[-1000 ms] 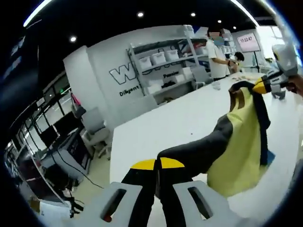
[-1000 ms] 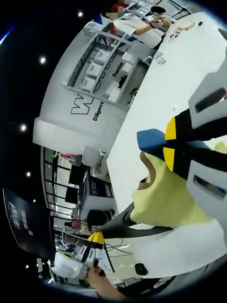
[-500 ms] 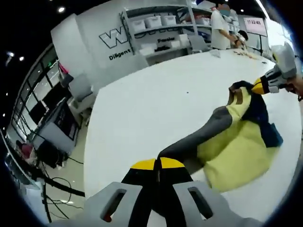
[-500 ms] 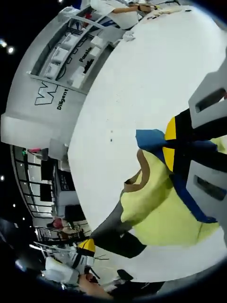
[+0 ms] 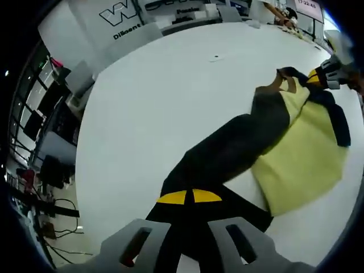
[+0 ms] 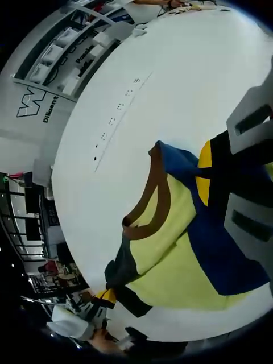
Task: Fold the garment on the visible template until the final outline fits inside the template.
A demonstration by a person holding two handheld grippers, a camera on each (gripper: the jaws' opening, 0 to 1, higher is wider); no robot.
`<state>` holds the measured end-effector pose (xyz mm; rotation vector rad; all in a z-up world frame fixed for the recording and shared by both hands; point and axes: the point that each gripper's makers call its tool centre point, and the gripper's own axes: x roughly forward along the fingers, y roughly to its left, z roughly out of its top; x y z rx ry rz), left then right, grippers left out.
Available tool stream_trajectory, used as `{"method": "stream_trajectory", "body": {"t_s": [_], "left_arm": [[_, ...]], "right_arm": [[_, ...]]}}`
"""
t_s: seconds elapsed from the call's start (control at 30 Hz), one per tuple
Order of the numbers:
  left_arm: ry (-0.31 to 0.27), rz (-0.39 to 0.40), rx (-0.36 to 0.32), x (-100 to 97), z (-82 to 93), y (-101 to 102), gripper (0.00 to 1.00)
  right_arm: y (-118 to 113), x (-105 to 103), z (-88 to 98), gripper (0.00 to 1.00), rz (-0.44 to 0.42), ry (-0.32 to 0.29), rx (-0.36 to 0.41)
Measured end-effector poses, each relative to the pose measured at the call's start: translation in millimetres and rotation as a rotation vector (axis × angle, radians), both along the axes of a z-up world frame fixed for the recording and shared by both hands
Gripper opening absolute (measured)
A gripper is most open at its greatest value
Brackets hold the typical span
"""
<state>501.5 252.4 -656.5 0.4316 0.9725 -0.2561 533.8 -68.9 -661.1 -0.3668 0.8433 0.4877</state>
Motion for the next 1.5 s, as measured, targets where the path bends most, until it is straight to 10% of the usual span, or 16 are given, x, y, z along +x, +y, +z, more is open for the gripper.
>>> {"method": "stream_trajectory", "body": {"t_s": [0.37, 0.93, 1.17, 1.3, 1.5], "left_arm": [[-0.132, 0.002, 0.004, 39.6, 10.8, 5.6, 0.02], [-0.127, 0.056, -0.015, 56.7, -3.0, 9.9, 0.03], [-0.140, 0.045, -0.022, 57.7, 1.0, 9.5, 0.07], [-0.191, 0.031, -0.046, 56.6, 16.3, 7.1, 0.27], [-0.253, 0.034, -0.141, 48.1, 41.9, -6.6, 0.41]], "right_arm": [[0.1, 42.0, 2.2, 0.00, -0.051, -0.048, 0.056], [5.6, 80.3, -6.8, 0.00, -0.042, -0.121, 0.017], [3.8, 84.4, -0.9, 0.00, -0.118, -0.132, 0.119], [12.4, 85.9, 32.9, 0.12, -0.181, -0.210, 0.294], [25.1, 62.4, 58.2, 0.36, -0.152, -0.191, 0.349]]}}
